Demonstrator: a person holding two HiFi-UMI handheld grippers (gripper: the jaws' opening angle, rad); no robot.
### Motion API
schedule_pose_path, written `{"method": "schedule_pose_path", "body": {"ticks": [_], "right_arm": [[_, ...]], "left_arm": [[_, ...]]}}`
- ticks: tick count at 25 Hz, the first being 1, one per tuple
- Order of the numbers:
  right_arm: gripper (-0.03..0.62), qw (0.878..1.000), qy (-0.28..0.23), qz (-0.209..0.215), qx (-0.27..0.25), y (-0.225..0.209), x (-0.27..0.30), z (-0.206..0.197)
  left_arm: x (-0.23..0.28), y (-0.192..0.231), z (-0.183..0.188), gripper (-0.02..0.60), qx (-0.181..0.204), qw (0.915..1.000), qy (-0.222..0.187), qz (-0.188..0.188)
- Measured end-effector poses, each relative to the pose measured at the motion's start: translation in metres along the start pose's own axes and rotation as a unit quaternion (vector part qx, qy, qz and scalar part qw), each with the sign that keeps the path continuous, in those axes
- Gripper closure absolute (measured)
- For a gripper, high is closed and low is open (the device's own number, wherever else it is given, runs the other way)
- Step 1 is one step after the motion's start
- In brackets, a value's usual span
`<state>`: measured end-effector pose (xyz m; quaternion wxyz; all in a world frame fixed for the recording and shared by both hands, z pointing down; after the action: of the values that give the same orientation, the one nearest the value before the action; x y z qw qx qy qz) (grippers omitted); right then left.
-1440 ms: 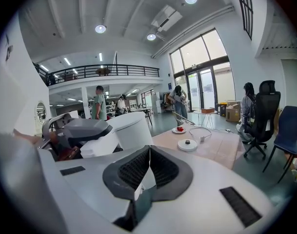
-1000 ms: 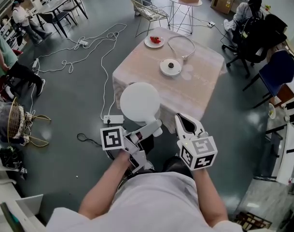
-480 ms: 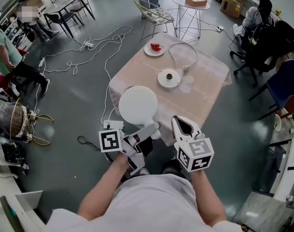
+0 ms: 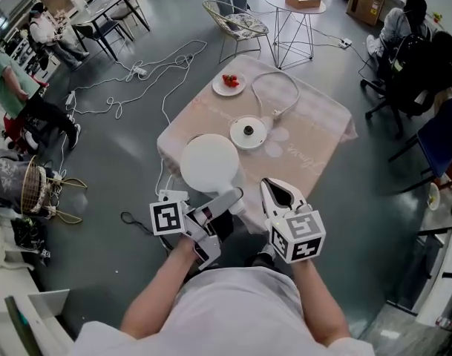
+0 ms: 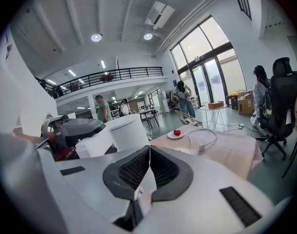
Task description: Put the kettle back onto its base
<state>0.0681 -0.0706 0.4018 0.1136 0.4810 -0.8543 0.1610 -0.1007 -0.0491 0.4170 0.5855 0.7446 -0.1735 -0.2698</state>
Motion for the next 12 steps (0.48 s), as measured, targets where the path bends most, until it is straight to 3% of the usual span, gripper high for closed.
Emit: {"method": "schedule_pose_path", "body": {"ticks": [7, 12], "right_arm": [[0.589, 1.0, -0.004, 0.015, -0.004, -0.037, 0.002, 0.011], [0.589, 1.0, -0.006, 0.001, 0.015, -0.053, 0.006, 0.012]], "left_arm": [[0.04, 0.005, 0.002, 0.383, 0.001, 0.9999, -0.012, -0.001], [0.055, 0.009, 0.012, 0.382, 0.0, 0.9999, 0.008, 0.007]]}}
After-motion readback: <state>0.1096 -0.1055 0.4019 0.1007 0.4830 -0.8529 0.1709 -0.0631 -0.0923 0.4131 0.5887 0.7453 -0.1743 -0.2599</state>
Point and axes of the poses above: the fingertips, and each gripper's own axes: x forward along the fingers, y to its left, z out of its top, the point moved 8 cm from there along -x, backward along the fingers, and after that the axes turned 8 degrees about -z, right-handed, at the moved point
